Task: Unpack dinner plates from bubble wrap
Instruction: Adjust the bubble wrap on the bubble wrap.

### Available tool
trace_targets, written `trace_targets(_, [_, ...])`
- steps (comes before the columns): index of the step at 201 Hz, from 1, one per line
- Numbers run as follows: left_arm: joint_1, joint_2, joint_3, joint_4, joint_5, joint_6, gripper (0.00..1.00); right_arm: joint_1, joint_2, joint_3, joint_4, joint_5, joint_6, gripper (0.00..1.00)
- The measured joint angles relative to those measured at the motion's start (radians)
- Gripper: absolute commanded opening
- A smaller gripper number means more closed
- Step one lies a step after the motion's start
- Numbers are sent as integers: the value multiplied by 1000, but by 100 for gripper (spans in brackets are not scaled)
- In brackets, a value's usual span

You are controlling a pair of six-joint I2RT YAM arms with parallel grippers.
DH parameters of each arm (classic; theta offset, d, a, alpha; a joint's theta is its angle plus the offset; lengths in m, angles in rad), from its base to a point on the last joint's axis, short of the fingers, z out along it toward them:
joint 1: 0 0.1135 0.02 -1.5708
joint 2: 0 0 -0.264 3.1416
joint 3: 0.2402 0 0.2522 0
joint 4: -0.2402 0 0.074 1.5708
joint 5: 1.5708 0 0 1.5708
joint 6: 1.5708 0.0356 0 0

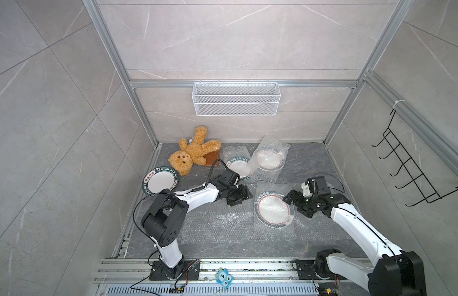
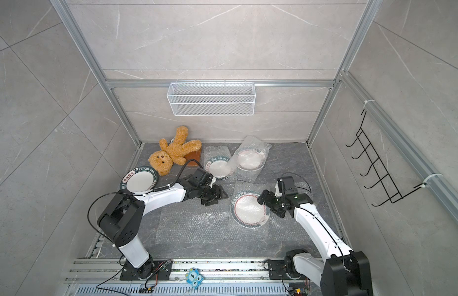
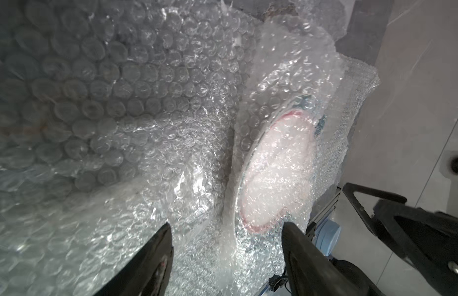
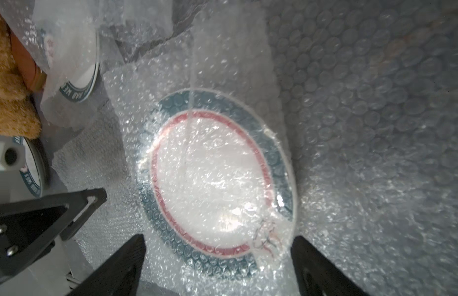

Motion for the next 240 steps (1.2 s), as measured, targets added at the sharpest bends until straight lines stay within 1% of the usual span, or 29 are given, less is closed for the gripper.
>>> trace_targets(21, [27, -15, -39, 55, 19, -27, 78, 174, 35, 84, -19, 105, 19, 89])
trace_targets(34, [51, -51, -92, 93, 23, -43, 80, 293, 93, 151, -32, 184, 41, 89])
trace_targets(53, [100, -132, -197, 126, 32, -71, 83, 444, 238, 270, -57, 296, 74, 88])
trace_targets(77, [157, -220, -306, 145, 40, -91, 83, 550, 426, 395, -76, 394, 117, 84])
trace_targets(109, [197, -277, -381, 145, 46, -97, 83, 593, 603, 499, -122, 486, 181, 78])
trace_targets(140, [220, -290, -417, 158, 50, -96, 83, 611, 719, 584, -173, 560, 243, 72])
trace_targets(174, [248, -290, -476, 193, 74, -96, 83, 629, 772, 602, -208, 624, 297, 67])
trace_targets(188, [257, -291, -486, 211, 85, -96, 83, 630, 785, 603, -219, 641, 313, 66])
trace_targets(210, [268, -292, -500, 237, 100, -95, 83, 630, 817, 610, -232, 662, 326, 59])
trace_targets(240, [274, -294, -511, 254, 114, -95, 83, 630, 860, 629, -243, 677, 337, 56])
